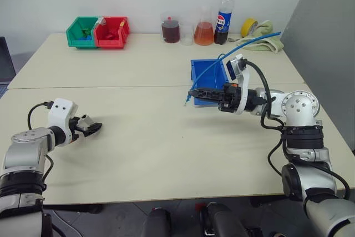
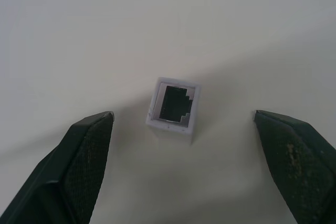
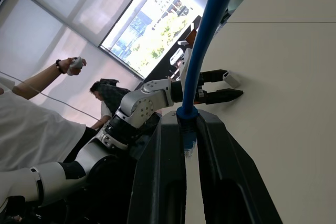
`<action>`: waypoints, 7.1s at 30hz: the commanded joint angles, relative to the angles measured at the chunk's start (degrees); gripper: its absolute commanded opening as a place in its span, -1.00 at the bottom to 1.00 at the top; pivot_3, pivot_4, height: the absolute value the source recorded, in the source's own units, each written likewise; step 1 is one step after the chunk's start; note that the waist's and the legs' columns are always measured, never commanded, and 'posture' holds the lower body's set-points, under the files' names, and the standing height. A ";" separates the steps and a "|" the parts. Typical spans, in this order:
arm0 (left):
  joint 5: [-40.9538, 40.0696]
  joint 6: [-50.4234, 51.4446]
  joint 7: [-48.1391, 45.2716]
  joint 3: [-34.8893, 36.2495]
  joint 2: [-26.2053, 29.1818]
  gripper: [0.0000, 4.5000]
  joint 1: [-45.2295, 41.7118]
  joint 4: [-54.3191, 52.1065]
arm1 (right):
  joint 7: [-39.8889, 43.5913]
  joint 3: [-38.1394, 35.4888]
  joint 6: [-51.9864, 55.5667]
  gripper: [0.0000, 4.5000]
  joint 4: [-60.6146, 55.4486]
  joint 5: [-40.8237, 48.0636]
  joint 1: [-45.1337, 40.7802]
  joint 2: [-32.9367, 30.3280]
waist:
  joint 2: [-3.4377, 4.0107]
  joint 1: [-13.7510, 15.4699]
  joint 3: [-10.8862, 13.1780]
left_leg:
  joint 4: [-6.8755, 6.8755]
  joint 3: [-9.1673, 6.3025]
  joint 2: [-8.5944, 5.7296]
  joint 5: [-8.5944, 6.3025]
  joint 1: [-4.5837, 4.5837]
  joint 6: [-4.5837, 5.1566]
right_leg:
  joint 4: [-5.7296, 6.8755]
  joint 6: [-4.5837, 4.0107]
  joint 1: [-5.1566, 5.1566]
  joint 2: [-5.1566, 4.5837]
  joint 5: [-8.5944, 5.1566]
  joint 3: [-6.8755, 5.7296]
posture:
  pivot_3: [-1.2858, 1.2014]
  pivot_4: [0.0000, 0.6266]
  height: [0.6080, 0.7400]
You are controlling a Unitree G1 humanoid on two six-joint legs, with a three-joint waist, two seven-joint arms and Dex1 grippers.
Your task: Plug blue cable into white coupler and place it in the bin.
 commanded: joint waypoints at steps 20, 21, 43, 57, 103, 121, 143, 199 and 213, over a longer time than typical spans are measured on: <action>5.26 -8.89 -11.25 -4.33 4.59 0.99 -6.73 11.51 | -0.64 -1.42 0.19 -0.97 -1.81 0.62 -0.32 -0.18 | 0.00 0.00 0.00 | 0.01 0.01 0.00 0.00 -0.03 0.00 | 0.07 -0.01 -0.05 0.00 0.00 0.00 | 0.03 -0.52 1.00; 5.36 -8.99 -11.31 -4.29 4.71 0.99 -6.68 11.63 | -0.58 -1.37 0.13 -0.97 -1.71 0.54 -0.37 -0.16 | 0.00 0.00 0.00 | 0.02 0.01 0.00 0.00 -0.03 0.00 | 0.07 -0.01 -0.05 0.00 0.00 0.00 | 0.03 -0.52 1.00; 6.40 -9.95 -12.58 -4.33 5.06 0.67 -5.88 12.14 | -0.31 -1.06 -0.15 -0.97 -1.22 0.21 -0.66 0.01 | -0.01 -0.01 -0.01 | 0.04 0.01 0.00 0.00 -0.02 0.00 | 0.11 -0.02 -0.06 0.00 0.01 0.00 | 0.03 -0.52 1.00; 7.03 -10.18 -12.99 -4.26 5.30 -0.63 -6.17 12.53 | -0.14 -0.98 -0.16 -0.97 -1.30 0.16 -0.60 -0.12 | -0.01 -0.01 -0.01 | 0.10 0.01 0.00 0.00 -0.02 0.00 | 0.17 -0.03 -0.06 0.00 0.02 0.00 | 0.03 -0.52 1.00; 11.89 -37.69 -42.71 -26.51 -8.96 -0.74 -20.41 10.75 | -3.92 -3.78 -0.02 -0.97 -5.73 1.83 2.10 0.44 | -0.03 -0.08 -0.02 | 0.33 0.07 -0.02 0.02 -0.10 0.00 | 0.92 -0.10 -0.47 0.18 -0.03 0.16 | 0.03 -0.52 1.00; 12.22 -40.24 -43.47 -26.12 -6.84 -0.74 -19.00 12.43 | -3.84 -3.39 0.18 -0.97 -5.14 1.60 1.71 0.90 | -0.03 -0.16 -0.02 | 0.34 0.07 0.01 0.02 -0.07 0.00 | 0.95 -0.10 -0.47 0.20 -0.03 0.17 | 0.03 -0.52 1.00; 9.29 -32.05 -43.00 -22.75 -4.82 1.00 -17.45 6.74 | -3.87 -3.23 0.17 -0.97 -5.37 1.30 1.94 1.16 | -0.03 -0.22 -0.03 | 0.33 0.07 0.01 0.02 -0.07 0.01 | 0.95 -0.10 -0.47 0.20 -0.03 0.17 | 0.03 -0.52 1.00; 16.08 33.01 48.52 -19.34 -48.74 1.00 20.36 -66.57 | -0.22 -0.72 3.46 -0.97 -4.26 0.70 0.25 -0.52 | -0.10 -0.03 -0.08 | 0.42 -0.06 -0.07 0.05 0.15 -0.03 | 0.79 -0.05 0.02 0.16 -0.01 0.18 | 0.03 -0.52 1.00; 14.85 33.70 47.22 -18.17 -49.96 0.70 20.32 -65.32 | -0.64 -1.15 2.97 -0.97 -4.11 0.54 0.30 -0.47 | -0.10 -0.03 -0.08 | 0.40 -0.07 -0.07 0.05 0.14 -0.03 | 0.74 -0.05 0.02 0.16 -0.01 0.17 | 0.03 -0.52 1.00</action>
